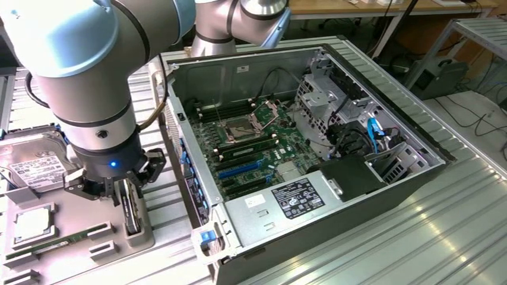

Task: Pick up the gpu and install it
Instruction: 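Pick up the gpu and move the gpu toward the slot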

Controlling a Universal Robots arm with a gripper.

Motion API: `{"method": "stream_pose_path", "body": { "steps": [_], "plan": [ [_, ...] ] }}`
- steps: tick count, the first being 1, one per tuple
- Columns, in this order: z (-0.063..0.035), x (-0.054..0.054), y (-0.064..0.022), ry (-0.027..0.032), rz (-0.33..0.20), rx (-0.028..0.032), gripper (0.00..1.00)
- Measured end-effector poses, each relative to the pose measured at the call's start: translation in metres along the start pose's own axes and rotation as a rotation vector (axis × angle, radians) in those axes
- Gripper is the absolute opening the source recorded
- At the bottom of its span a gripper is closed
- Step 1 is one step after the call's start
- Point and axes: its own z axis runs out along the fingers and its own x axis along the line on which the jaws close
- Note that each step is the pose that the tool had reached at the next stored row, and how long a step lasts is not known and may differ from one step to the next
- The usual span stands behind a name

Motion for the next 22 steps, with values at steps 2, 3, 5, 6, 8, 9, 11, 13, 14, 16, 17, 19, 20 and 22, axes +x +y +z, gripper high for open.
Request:
{"method": "stream_pose_path", "body": {
  "steps": [2,3,5,6,8,9,11,13,14,16,17,19,20,22],
  "plan": [
    [0.0,0.0,0.0,-0.0002,0.003,-0.0001,0.43],
    [0.0,0.0001,0.0,-0.0002,0.004,-0.0002,0.43],
    [0.0001,0.0001,0.0,-0.0002,0.007,-0.0003,0.43],
    [0.0001,0.0001,0.0,-0.0003,0.01,-0.0003,0.43],
    [0.0003,0.0004,0.0,-0.0009,0.023,-0.0007,0.43],
    [0.0004,0.0005,0.0,-0.0011,0.03,-0.0009,0.43],
    [0.0004,0.0005,0.0,-0.0014,0.035,-0.0011,0.43],
    [0.0004,0.0005,0.0,-0.0014,0.036,-0.001,0.43],
    [0.0004,0.0005,0.0,-0.0014,0.036,-0.001,0.41],
    [0.0004,0.0005,0.0,-0.0014,0.036,-0.001,0.35],
    [0.0004,0.0005,0.0,-0.0014,0.036,-0.001,0.28],
    [0.0003,0.0005,0.0,-0.0013,0.036,-0.001,0.28],
    [0.0004,0.0005,0.0,-0.0014,0.036,-0.001,0.28],
    [0.0004,0.0005,0.0,-0.0013,0.036,-0.001,0.27]
  ]
}}
